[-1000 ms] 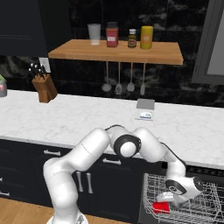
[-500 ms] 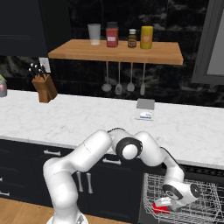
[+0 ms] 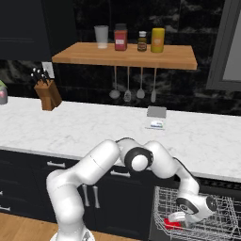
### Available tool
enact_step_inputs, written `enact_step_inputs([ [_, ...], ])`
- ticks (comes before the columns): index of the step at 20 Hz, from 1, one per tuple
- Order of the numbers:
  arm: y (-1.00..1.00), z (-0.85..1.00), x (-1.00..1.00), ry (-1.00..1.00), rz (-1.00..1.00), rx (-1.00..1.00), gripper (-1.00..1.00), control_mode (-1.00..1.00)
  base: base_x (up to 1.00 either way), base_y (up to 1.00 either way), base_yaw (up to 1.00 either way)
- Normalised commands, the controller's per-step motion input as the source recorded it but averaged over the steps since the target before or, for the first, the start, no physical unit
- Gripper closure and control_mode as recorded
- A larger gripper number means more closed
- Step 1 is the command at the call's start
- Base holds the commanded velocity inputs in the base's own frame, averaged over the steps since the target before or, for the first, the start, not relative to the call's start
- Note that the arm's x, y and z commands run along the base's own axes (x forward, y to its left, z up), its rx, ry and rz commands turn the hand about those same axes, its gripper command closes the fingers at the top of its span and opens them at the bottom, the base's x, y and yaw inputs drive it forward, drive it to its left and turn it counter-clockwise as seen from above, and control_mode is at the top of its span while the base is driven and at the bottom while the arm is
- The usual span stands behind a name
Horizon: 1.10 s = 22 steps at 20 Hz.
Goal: Pick up the cup and bowl from the counter, place them in the dishwasher, and close the dishwasher door.
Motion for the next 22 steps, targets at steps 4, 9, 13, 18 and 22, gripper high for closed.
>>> enact_step_inputs([
  [4,-0.3,0.12,-0.25,0.06,-0.17,0.0,-1.0,-1.0,0.0,0.0,0.0],
  [9,-0.32,0.45,-0.79,0.01,-0.23,0.02,-1.0,-1.0,0.0,0.0,0.0],
  [13,-0.16,0.57,-0.99,0.0,-0.18,0.02,-1.0,-1.0,0.0,0.0,0.0],
  [18,0.0,0.25,-0.81,0.0,-0.1,0.0,-1.0,-1.0,0.0,0.0,0.0],
  [22,-0.03,0.0,-0.31,0.01,-0.05,-0.01,-1.0,-1.0,0.0,0.0,0.0],
])
